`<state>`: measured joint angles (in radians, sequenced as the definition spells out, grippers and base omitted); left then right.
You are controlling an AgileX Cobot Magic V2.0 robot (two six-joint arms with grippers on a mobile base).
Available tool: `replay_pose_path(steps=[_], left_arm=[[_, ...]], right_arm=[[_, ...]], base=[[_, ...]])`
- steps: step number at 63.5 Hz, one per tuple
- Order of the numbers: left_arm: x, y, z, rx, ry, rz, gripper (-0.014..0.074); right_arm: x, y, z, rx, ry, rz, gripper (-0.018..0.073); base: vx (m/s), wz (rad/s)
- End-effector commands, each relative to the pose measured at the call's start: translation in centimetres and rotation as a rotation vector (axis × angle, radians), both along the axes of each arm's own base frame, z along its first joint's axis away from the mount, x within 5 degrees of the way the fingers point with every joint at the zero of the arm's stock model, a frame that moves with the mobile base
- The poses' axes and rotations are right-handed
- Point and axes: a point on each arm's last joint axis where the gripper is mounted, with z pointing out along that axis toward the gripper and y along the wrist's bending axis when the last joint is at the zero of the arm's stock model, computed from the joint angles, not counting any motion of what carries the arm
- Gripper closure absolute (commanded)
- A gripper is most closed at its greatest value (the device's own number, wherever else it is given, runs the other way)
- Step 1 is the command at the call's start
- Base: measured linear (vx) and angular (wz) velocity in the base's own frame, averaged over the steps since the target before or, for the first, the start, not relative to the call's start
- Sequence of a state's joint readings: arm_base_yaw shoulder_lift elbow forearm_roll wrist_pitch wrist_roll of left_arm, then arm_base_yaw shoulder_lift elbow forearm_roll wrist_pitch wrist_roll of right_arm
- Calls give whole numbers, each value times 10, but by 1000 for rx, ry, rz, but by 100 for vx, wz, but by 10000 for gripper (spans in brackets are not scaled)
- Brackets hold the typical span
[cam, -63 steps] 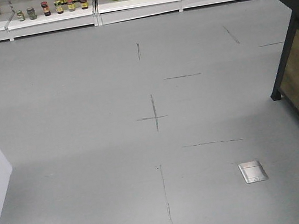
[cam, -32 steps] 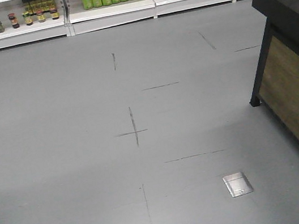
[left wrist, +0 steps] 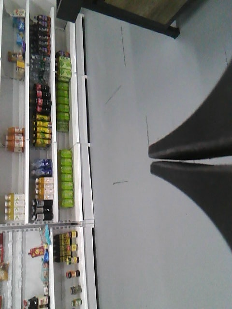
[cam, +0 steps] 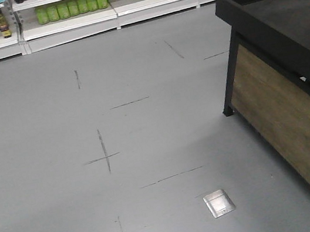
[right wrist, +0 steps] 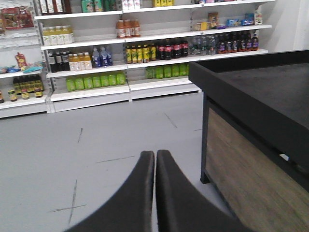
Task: Pick three apples into basket with both arms
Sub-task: 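Drive the base forward along the aisle toward the fruit tables, then turn the base and approach the table holding the light-blue basket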
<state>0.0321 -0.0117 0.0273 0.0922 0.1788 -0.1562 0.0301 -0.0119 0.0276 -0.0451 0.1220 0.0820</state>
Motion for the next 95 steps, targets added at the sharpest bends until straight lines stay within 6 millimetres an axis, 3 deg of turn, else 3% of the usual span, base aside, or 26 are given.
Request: replay_pose_path(steps=[1, 95], left_arm=[[-1, -1, 6, -5, -82, -5, 603], [-1, -1, 6, -5, -82, -5, 603]], right_arm=[[0, 0, 3, -16, -75, -4, 564], [0, 0, 3, -16, -75, -4, 564]], base=[[18, -35], [12, -46]])
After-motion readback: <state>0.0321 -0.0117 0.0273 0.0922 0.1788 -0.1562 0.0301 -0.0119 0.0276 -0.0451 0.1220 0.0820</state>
